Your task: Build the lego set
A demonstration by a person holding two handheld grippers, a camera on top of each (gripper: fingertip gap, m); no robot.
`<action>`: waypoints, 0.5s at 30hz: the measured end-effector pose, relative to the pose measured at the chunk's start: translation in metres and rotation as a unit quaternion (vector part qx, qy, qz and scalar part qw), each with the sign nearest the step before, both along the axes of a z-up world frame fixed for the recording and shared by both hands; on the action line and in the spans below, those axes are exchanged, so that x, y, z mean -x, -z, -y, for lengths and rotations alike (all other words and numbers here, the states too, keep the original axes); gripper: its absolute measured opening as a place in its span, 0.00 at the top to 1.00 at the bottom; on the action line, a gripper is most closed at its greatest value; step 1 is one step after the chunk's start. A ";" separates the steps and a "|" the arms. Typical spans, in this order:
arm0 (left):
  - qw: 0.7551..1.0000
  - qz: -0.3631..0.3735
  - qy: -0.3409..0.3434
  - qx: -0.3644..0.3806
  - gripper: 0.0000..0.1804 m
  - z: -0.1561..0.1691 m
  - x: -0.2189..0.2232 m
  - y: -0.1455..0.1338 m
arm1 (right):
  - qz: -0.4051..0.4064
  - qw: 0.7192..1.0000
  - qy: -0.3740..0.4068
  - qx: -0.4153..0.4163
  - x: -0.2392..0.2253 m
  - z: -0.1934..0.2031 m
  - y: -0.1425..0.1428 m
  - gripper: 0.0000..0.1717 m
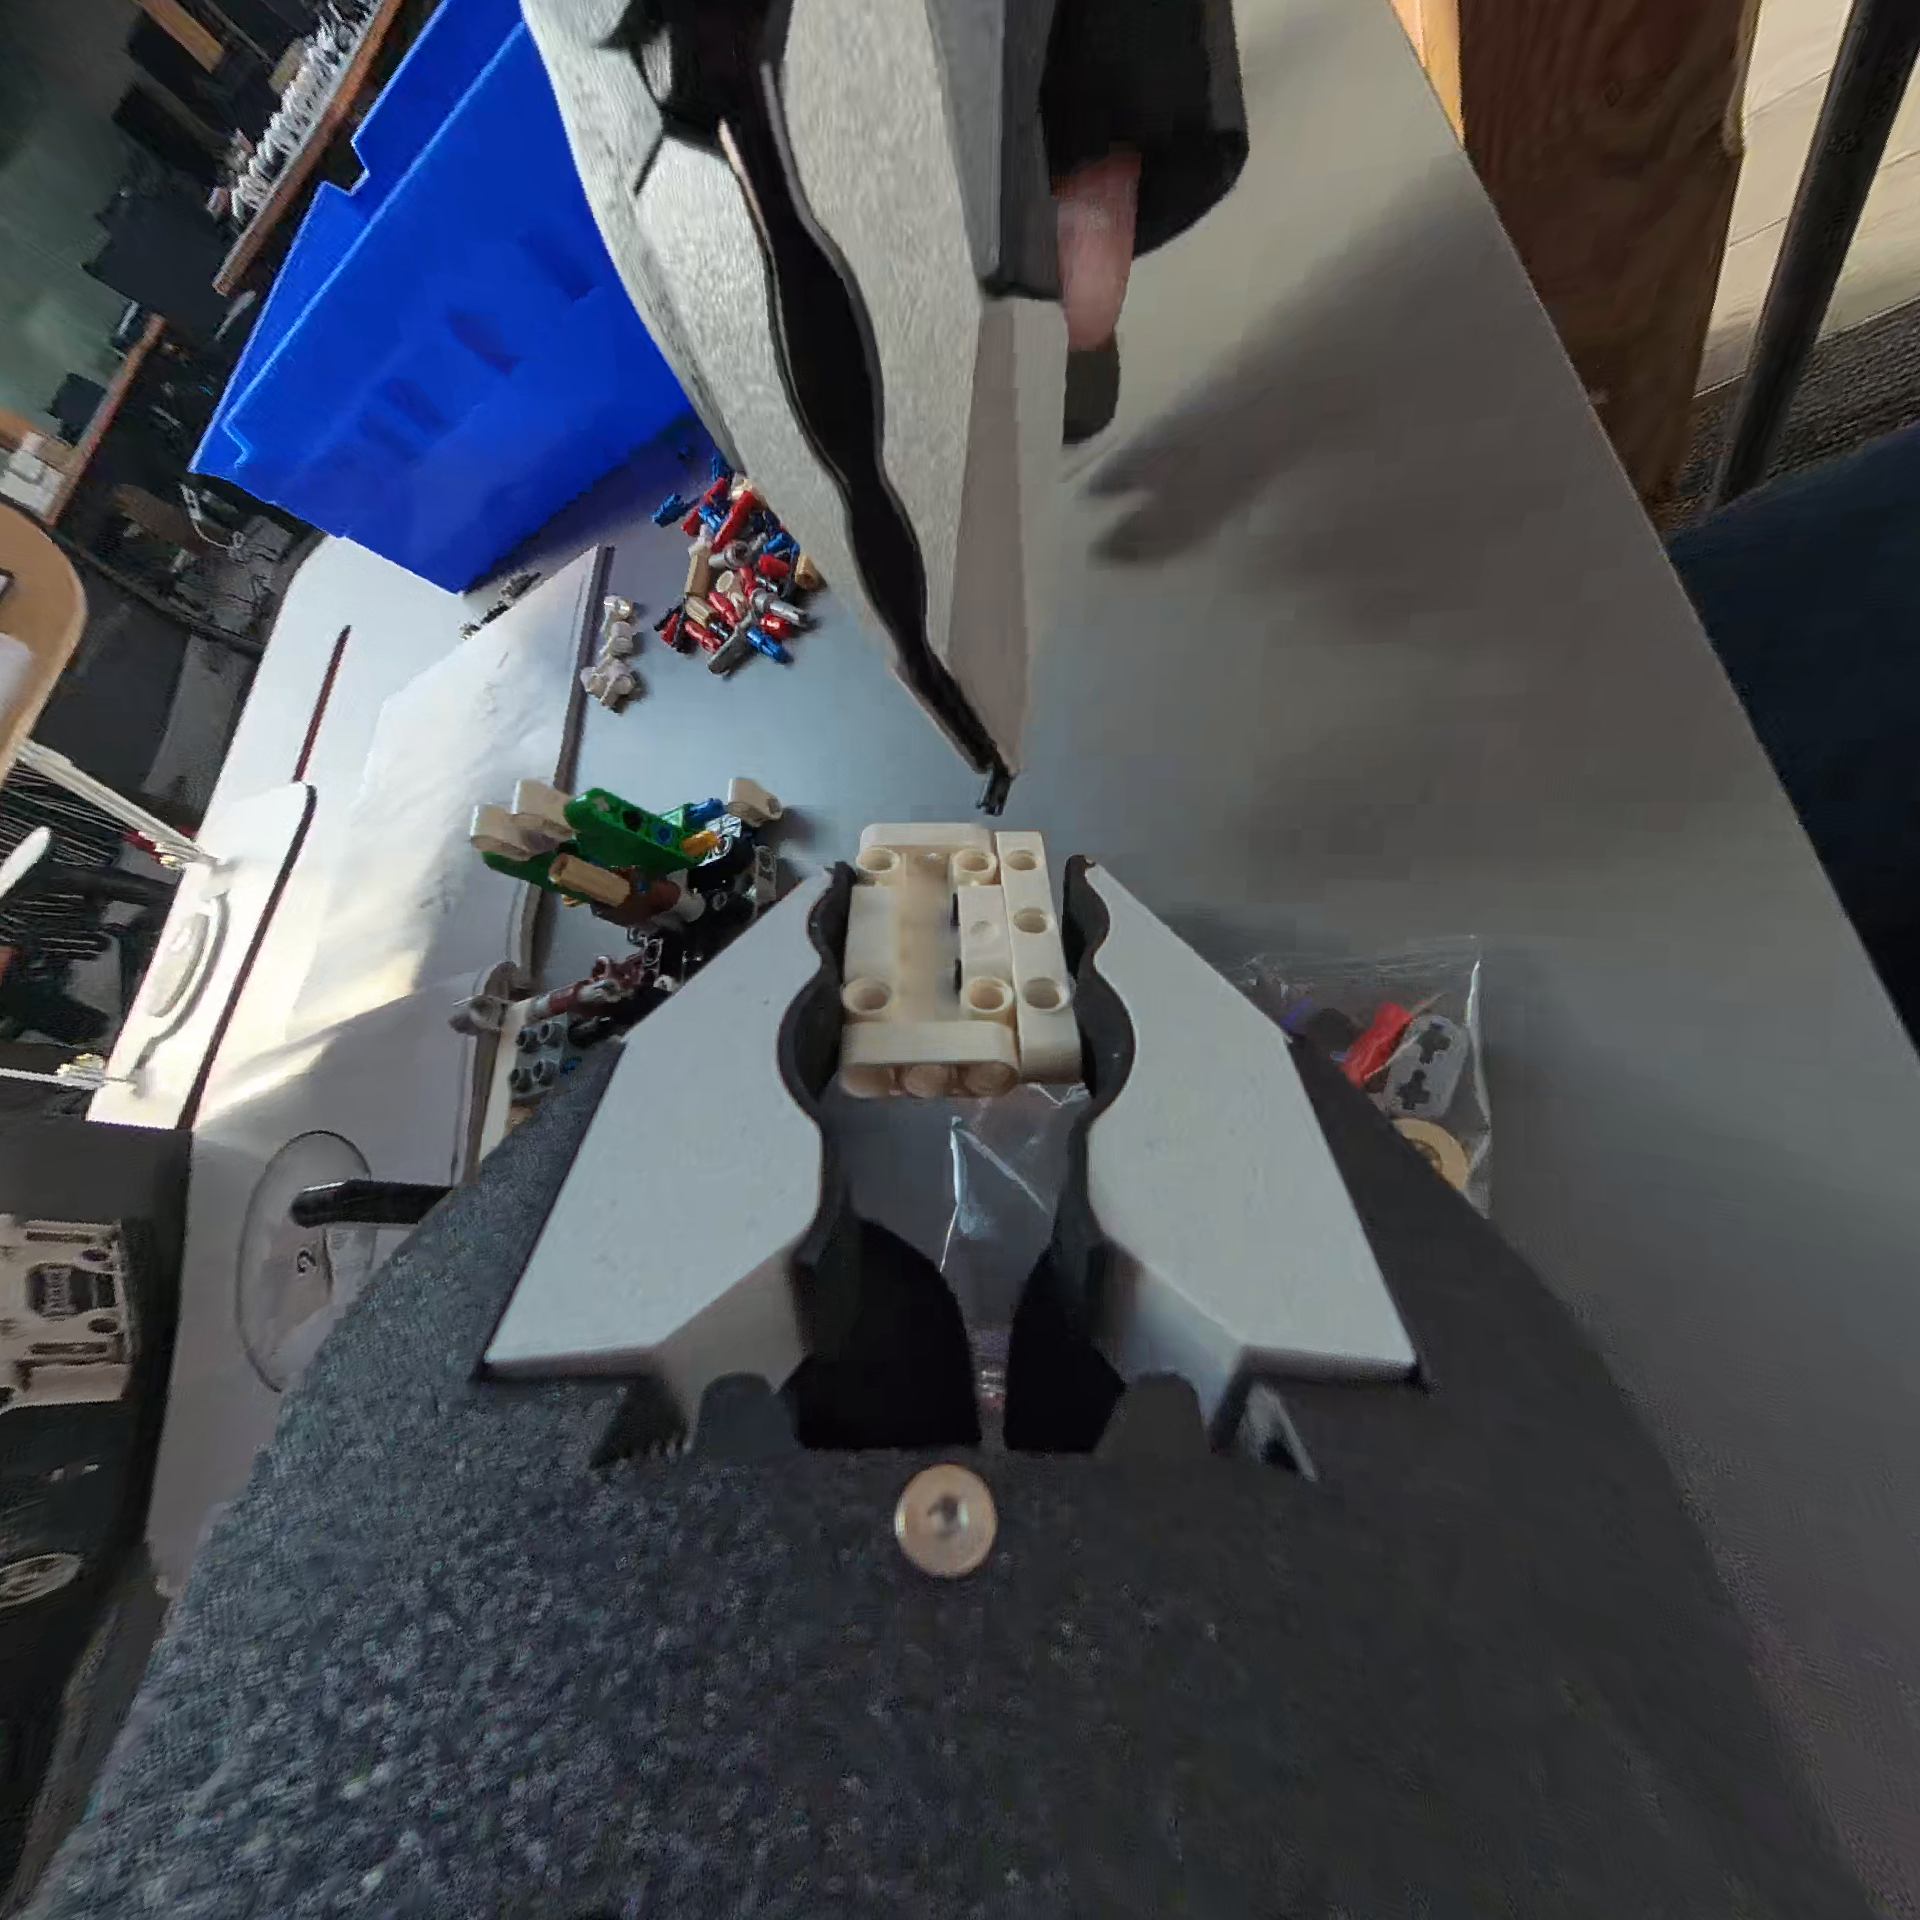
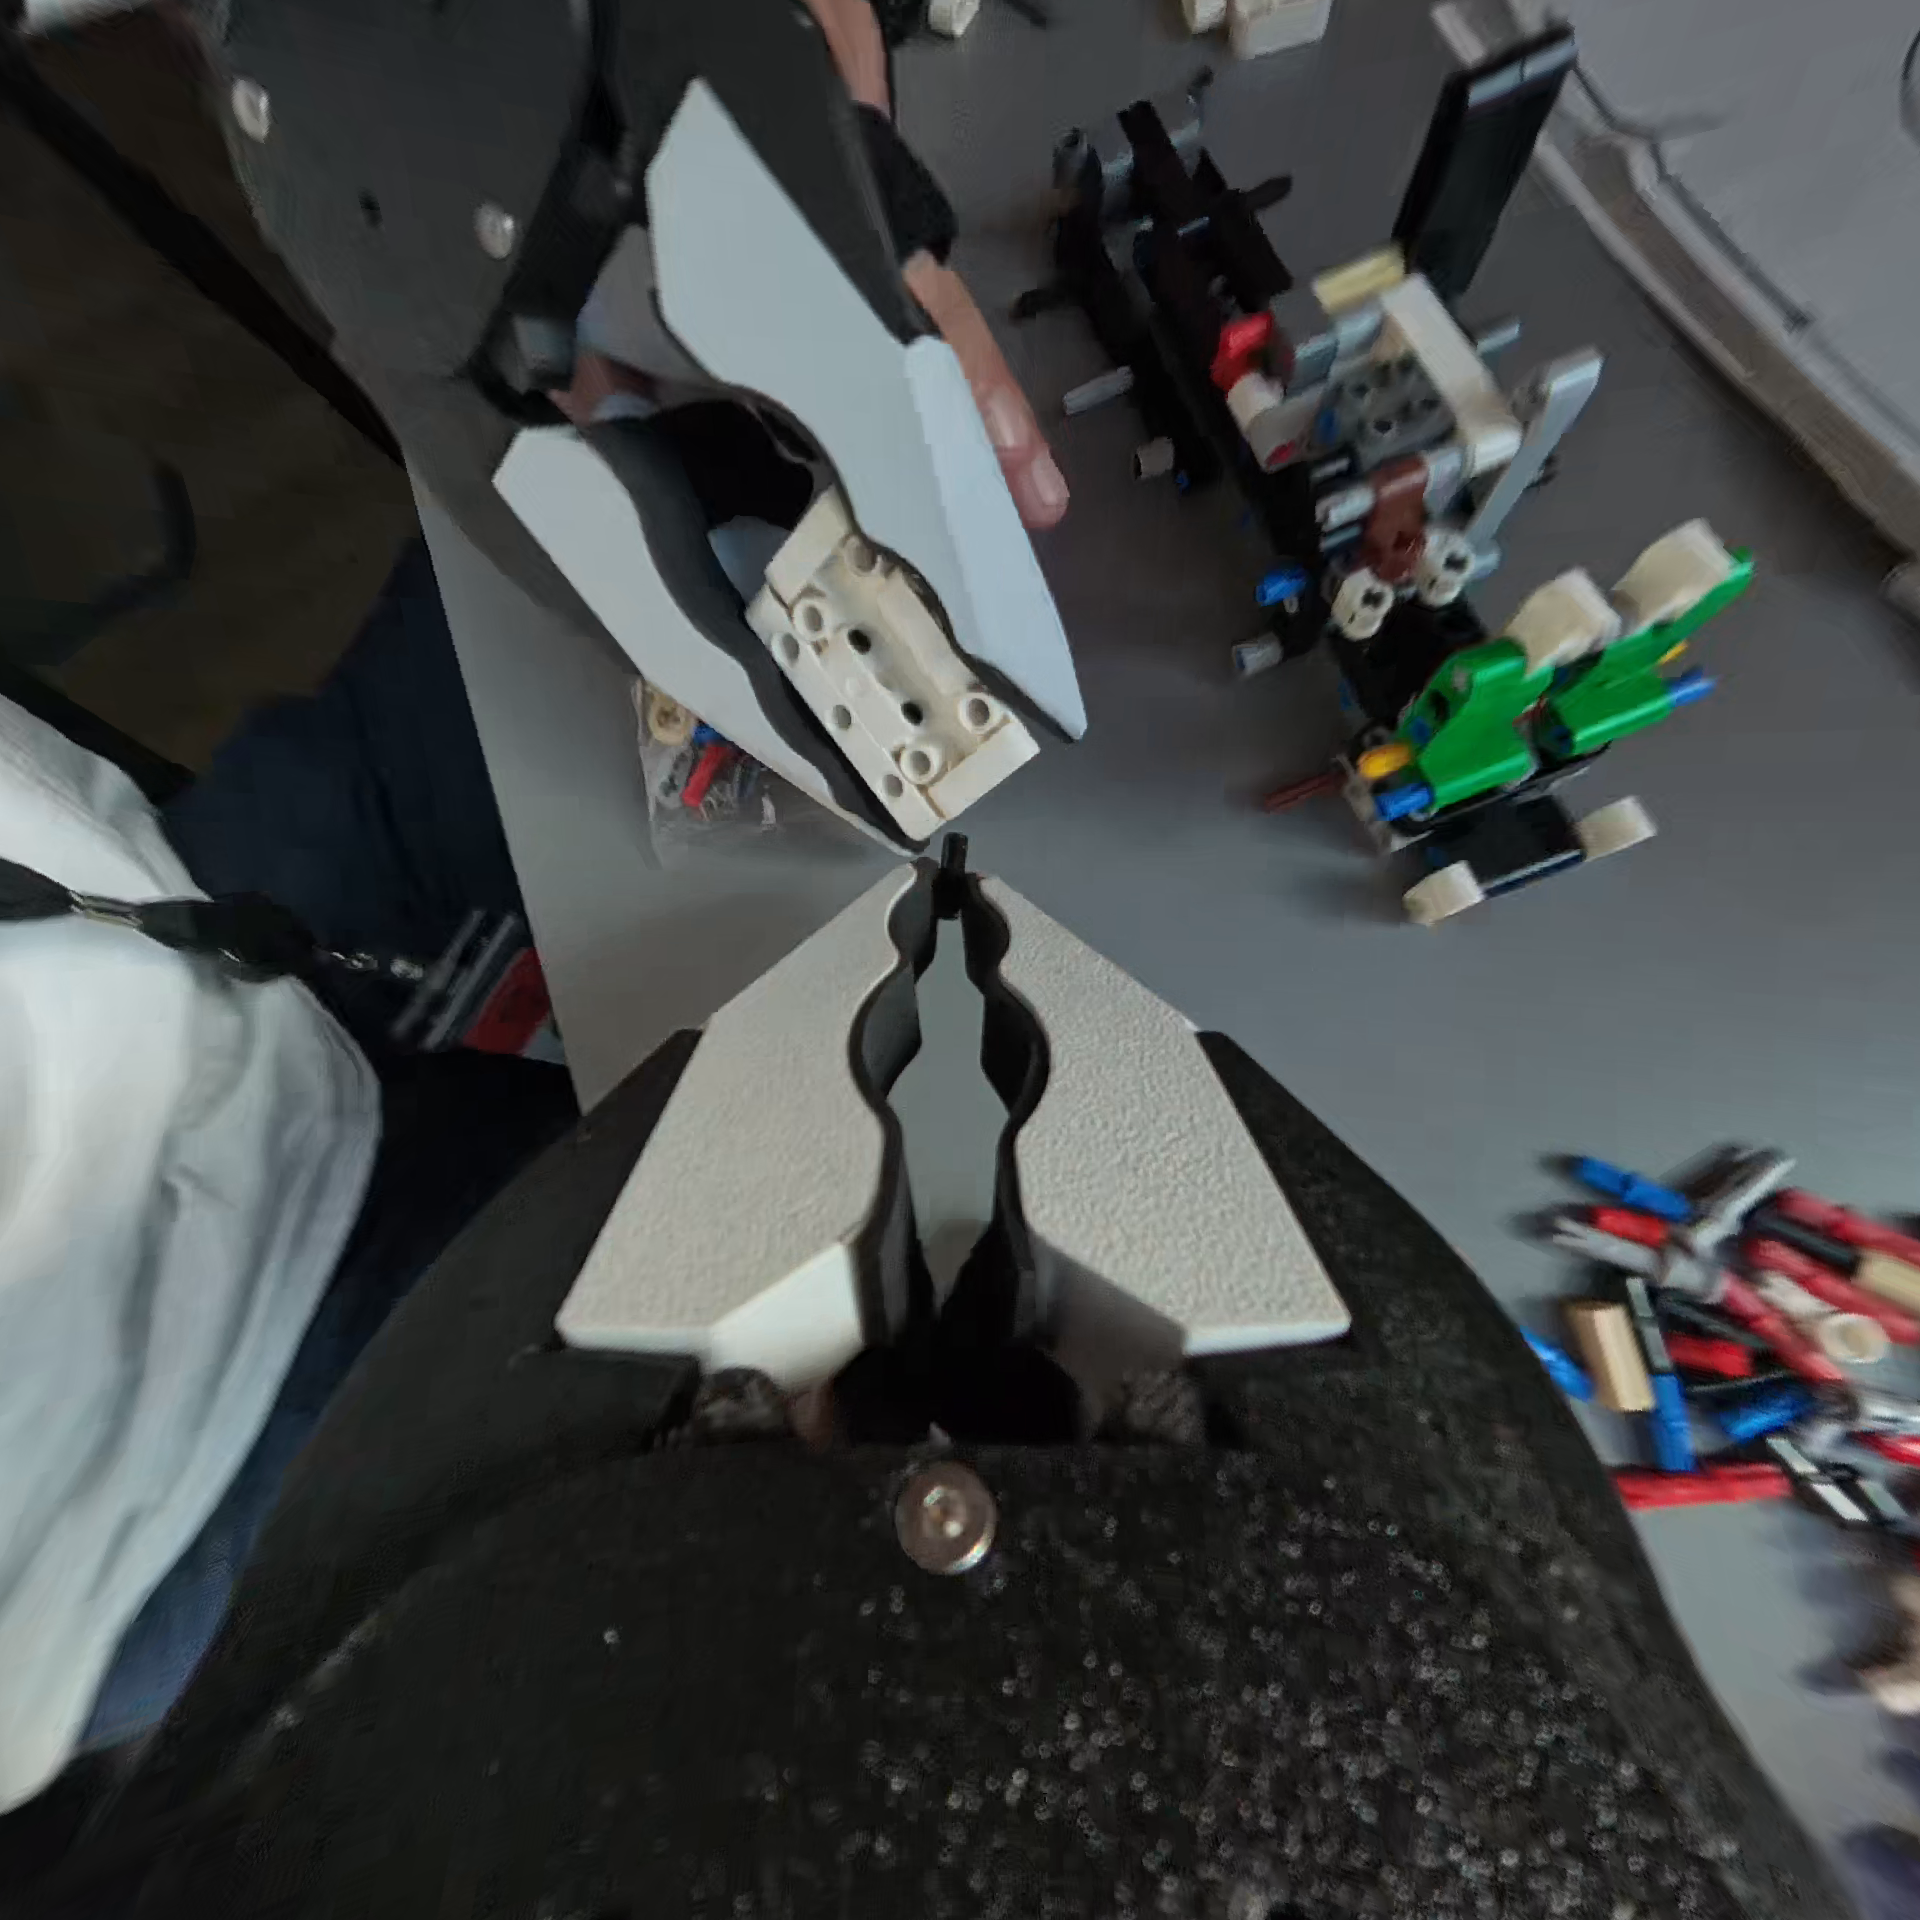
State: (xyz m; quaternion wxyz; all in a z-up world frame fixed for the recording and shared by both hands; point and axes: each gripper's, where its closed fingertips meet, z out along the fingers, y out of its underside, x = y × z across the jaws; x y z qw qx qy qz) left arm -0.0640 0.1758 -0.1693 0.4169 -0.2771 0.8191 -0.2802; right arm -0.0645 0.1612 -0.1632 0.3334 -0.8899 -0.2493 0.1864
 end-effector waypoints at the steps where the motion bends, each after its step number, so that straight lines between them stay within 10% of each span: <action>1: 1.000 0.013 0.001 -0.020 0.79 0.001 0.000 -0.001 | -0.045 0.998 0.029 0.033 0.005 0.002 0.004 0.98; 6: 0.991 0.062 -0.002 -0.115 0.79 0.000 -0.002 -0.002 | -0.170 0.978 0.123 0.014 0.009 0.003 -0.016 0.99; 15: 0.976 0.092 -0.005 -0.198 0.79 0.004 -0.003 -0.001 | -0.097 0.975 0.201 -0.013 0.013 0.004 -0.002 0.99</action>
